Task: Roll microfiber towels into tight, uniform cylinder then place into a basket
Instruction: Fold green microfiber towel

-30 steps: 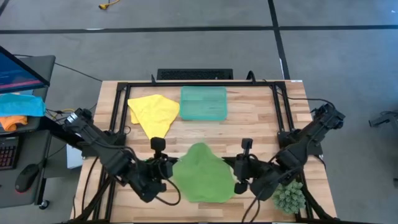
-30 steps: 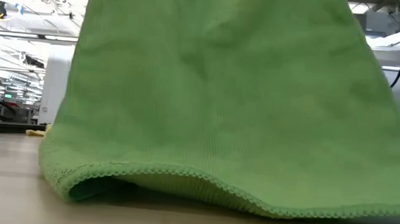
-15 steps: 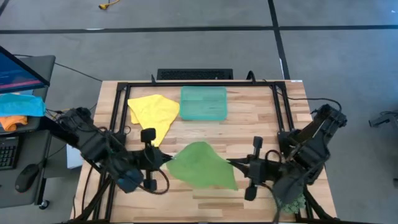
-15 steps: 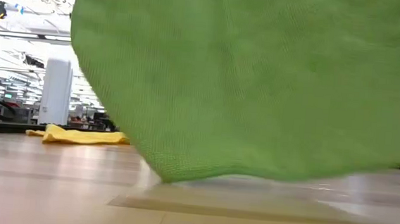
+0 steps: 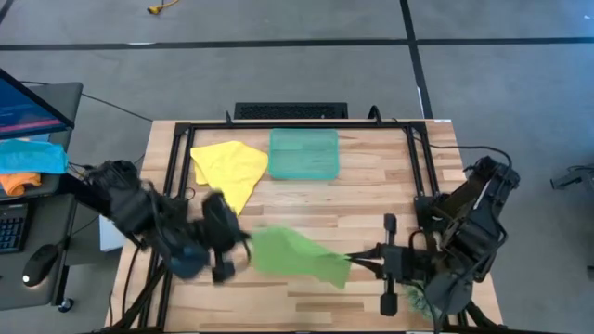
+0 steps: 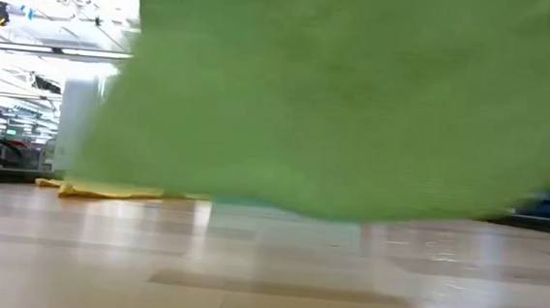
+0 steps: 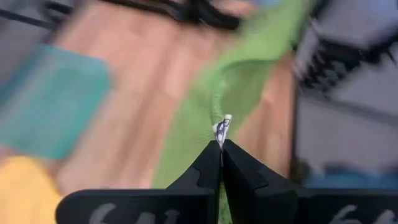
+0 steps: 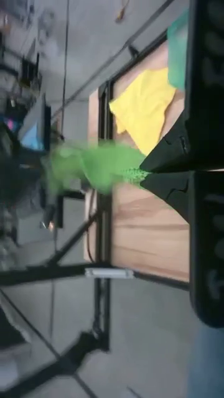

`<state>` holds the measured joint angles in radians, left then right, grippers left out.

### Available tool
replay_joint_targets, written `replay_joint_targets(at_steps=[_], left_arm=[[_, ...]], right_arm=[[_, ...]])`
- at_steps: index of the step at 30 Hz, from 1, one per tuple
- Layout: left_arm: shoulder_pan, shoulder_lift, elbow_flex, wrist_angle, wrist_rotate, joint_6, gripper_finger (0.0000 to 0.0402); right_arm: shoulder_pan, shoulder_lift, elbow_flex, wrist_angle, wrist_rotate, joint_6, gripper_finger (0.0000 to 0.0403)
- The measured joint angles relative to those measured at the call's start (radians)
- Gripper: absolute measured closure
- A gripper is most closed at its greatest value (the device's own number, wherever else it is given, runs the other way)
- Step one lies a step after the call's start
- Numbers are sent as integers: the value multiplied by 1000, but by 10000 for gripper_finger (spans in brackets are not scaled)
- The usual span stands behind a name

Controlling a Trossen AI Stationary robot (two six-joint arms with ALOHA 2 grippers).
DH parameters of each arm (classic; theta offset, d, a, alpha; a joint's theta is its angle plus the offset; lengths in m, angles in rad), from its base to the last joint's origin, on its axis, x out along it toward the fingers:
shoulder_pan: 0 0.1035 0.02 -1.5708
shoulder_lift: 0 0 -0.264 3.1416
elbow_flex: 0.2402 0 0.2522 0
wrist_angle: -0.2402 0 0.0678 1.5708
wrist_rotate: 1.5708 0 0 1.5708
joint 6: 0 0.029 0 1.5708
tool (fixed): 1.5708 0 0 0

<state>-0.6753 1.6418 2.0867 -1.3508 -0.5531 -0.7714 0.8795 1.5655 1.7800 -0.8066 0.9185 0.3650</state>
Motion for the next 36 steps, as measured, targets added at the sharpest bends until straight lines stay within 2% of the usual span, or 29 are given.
replay_joint_targets(at_steps=[6, 9, 12, 21, 30, 33, 36], left_arm=[[-30, 61, -1, -40, 51, -58, 401], [-54, 66, -2, -49, 98, -108, 401], [-73, 60, 22, -36, 99, -134, 401], [-142, 59, 113, 28, 101, -122, 401], [-185, 61, 108, -7, 77, -175, 401], [-184, 64, 103, -100, 19, -176, 401], [-181, 61, 81, -227, -99, -227, 401]], right_arm=[[6, 1, 0, 12, -83, 4, 398], [27, 1, 0, 47, -152, 5, 397], [61, 1, 0, 89, -181, 4, 395], [149, 1, -1, 157, -122, 3, 396], [158, 12, -1, 119, -74, 42, 396], [136, 22, -1, 36, -59, 122, 396], [107, 55, -2, -85, -23, 241, 395]])
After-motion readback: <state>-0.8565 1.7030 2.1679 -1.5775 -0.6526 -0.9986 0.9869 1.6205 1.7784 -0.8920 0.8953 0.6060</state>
